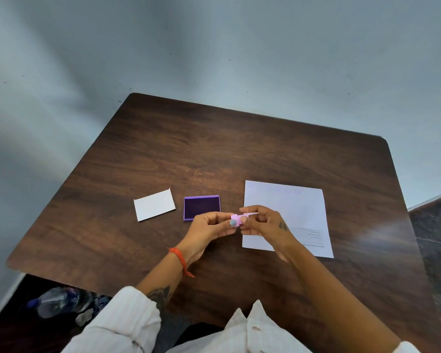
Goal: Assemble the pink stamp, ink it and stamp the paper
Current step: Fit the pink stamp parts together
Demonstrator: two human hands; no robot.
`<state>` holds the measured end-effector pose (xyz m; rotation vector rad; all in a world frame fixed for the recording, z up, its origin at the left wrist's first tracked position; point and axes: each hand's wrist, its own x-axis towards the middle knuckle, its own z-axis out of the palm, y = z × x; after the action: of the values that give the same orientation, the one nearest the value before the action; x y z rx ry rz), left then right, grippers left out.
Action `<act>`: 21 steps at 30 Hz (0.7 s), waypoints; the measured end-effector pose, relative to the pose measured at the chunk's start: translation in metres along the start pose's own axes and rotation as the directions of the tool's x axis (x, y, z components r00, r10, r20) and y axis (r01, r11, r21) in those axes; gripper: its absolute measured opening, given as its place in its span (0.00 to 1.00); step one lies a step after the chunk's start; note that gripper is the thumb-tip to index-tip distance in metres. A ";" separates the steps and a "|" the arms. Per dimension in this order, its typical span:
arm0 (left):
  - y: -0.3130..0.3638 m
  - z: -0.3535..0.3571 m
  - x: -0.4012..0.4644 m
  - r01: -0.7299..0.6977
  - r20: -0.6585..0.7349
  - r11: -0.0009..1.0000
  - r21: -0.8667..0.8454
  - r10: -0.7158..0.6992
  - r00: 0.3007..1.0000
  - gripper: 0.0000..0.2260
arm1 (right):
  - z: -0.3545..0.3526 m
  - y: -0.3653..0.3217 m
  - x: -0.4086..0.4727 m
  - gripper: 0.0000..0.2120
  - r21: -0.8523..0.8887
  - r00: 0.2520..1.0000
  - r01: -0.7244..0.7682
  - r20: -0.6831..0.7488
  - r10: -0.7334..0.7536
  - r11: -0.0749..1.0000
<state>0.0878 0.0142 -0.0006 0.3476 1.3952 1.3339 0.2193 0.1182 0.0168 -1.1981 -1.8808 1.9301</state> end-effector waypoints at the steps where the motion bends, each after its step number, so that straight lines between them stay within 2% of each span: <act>1: 0.000 0.000 0.000 0.000 -0.004 1.000 0.004 0.000 1.000 0.09 | 0.001 -0.001 0.000 0.11 0.001 1.000 -0.030 -0.010 0.030 1.000; 5: -0.001 0.001 0.000 0.000 0.004 1.000 0.028 -0.001 1.000 0.09 | 0.002 -0.001 0.000 0.08 -0.074 0.999 -0.034 -0.045 0.030 0.997; 9: -0.001 0.000 0.000 0.002 0.016 0.999 0.034 -0.002 1.000 0.10 | -0.001 -0.003 -0.001 0.08 -0.029 1.000 0.003 0.004 -0.003 1.000; 14: -0.001 0.000 0.001 0.005 -0.008 0.999 0.041 -0.005 1.000 0.10 | -0.001 -0.002 0.001 0.12 -0.036 0.995 -0.097 -0.022 0.096 0.995; 21: 0.000 0.000 -0.001 0.015 0.005 1.000 0.022 -0.016 1.000 0.09 | -0.005 -0.005 -0.002 0.03 -0.064 1.000 0.018 -0.019 -0.019 0.998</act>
<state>0.0885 0.0131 -0.0003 0.3544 1.4063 1.3047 0.2221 0.1220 0.0228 -1.2085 -1.9510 1.8549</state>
